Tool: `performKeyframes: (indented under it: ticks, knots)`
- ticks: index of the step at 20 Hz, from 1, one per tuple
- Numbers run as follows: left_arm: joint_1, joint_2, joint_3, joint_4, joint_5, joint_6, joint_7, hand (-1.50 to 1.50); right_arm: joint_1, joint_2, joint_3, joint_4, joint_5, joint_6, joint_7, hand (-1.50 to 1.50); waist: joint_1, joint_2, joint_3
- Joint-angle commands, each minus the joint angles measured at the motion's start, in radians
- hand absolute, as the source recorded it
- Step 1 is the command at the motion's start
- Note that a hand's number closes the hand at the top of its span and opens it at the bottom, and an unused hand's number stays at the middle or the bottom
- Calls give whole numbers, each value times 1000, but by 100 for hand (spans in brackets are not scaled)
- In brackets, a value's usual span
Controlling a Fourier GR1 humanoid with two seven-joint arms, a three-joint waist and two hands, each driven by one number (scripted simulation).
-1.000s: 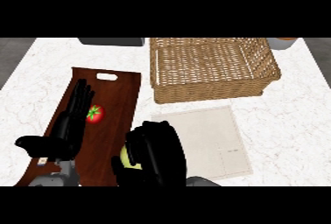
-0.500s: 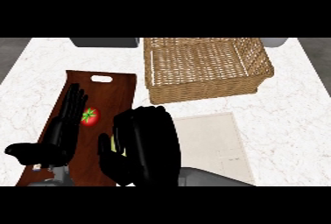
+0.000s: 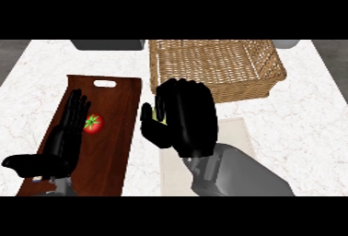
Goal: Pick the lemon from the placemat and place it in the basket
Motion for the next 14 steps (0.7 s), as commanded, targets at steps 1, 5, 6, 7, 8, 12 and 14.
performKeyframes:
  ticks: [1,5,6,7,8,12,14]
  knots:
    - [-1,-13,-11,57,-16,-2,-49,0,22,-14,-114,5,-20,56,-75,150,-2,1,0]
    - [-6,-19,-33,-34,-11,9,47,0,-11,-45,-236,134,-43,30,-184,150,3,2,0]
    - [1,-16,-32,-45,-26,18,34,0,22,-58,-244,88,-45,56,-200,150,1,1,0]
    - [39,-29,-34,-16,-19,13,-1,0,100,-98,-233,22,-58,65,-228,150,-2,0,0]
    - [-19,-28,-38,-29,-31,31,55,0,-5,-56,-280,174,-46,48,-272,150,3,2,0]
    - [25,1,6,30,9,-24,-49,0,67,-20,-266,202,20,24,-312,150,3,1,0]
    - [28,-14,-45,-97,-19,9,86,0,114,-70,-287,213,-5,31,-385,150,4,1,0]
